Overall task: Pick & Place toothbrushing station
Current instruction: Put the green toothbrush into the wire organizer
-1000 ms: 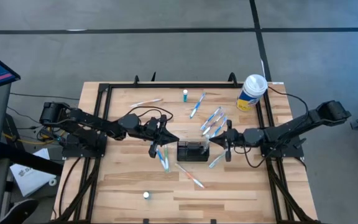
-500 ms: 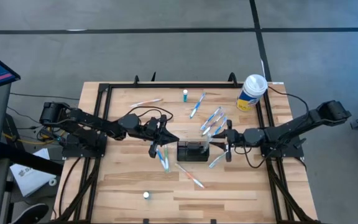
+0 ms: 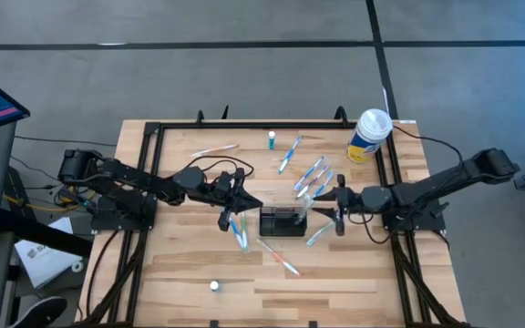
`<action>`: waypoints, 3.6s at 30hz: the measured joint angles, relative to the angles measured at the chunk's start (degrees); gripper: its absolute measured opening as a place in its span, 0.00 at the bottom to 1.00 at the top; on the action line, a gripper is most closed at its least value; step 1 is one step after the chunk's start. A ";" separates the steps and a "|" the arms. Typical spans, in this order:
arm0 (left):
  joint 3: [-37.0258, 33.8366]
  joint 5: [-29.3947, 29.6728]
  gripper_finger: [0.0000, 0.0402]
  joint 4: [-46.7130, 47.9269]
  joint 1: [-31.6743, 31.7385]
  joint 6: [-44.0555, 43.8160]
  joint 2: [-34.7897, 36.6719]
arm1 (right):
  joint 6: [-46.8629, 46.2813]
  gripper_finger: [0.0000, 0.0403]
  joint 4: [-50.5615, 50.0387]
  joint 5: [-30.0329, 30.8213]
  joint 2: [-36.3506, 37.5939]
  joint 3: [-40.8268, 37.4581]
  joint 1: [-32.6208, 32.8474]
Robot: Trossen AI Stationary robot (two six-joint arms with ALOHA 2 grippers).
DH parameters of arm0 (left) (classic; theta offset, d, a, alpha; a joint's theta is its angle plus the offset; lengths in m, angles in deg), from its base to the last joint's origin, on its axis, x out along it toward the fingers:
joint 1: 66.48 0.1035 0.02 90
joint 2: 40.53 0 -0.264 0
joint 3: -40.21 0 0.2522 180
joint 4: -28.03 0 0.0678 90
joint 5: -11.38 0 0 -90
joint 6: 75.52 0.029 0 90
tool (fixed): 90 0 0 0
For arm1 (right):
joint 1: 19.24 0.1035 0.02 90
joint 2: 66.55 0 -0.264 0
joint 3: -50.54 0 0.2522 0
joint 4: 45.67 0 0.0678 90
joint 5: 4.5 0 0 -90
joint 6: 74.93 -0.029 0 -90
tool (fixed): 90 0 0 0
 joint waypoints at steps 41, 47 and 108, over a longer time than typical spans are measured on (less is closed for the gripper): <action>0.00 -0.02 0.01 0.02 0.02 0.00 0.00 | -6.82 0.15 -17.14 -9.83 -14.61 6.39 11.52; 0.00 -0.02 0.01 0.04 0.01 0.00 0.00 | -6.38 0.15 -25.25 -9.37 -20.32 11.61 11.50; 0.00 -0.02 0.01 2.60 0.00 0.00 0.00 | -0.30 0.03 -45.11 -11.98 -37.14 27.56 8.10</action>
